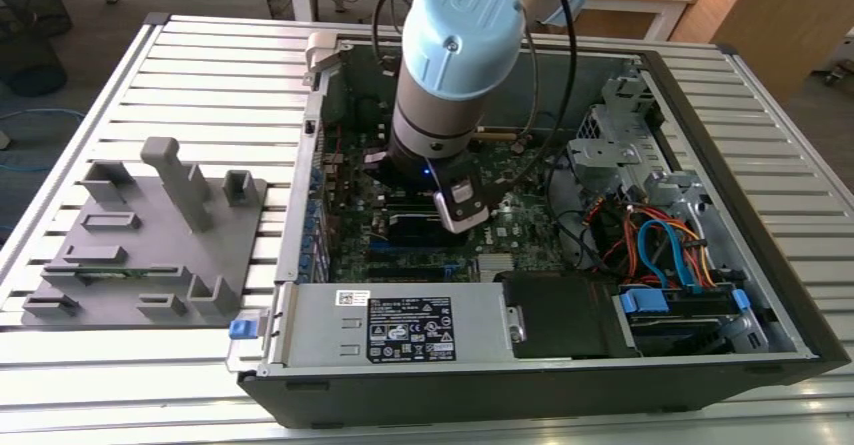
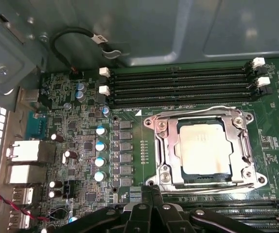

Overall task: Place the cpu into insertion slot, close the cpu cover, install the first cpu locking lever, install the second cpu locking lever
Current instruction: 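Install the second cpu locking lever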

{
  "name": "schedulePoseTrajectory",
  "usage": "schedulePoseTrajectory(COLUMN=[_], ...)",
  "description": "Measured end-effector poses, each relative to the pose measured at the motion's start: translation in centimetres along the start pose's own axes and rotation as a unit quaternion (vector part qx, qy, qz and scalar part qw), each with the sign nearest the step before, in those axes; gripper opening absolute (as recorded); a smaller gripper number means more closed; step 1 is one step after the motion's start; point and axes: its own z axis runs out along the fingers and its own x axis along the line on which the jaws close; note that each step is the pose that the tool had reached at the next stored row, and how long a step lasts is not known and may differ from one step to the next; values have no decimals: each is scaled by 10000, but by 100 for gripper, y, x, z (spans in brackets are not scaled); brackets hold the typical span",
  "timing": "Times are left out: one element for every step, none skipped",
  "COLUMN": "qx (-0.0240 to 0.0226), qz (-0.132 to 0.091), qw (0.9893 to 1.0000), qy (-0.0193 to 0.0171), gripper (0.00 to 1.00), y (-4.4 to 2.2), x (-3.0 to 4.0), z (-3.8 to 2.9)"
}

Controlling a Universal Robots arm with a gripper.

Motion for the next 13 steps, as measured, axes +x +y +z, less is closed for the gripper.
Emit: schedulePoseTrajectory(qx=[-9,-18,-28,-36,-46,-55,-65,-78,-87,-97,-108,-117,-123], qz=[-1,-1,-2,-2,-3,-4,-5,-6,-6,-6,-7,-7,-7], qw=[10000,10000,10000,10000,10000,10000,10000,10000,10000,10000,9999,9999,9999], qy=[1,1,2,3,4,5,6,6,6,7,8,8,7], gripper=[10,10,10,10,10,10,10,10,10,10,10,10,10], y=[-1,-2,-3,-4,-5,-6,-7,-8,-9,-9,-9,-8,-8], x=[0,1,1,2,3,3,4,5,7,8,10,11,13], z=[3,5,7,10,13,15,19,22,24,27,30,31,32])
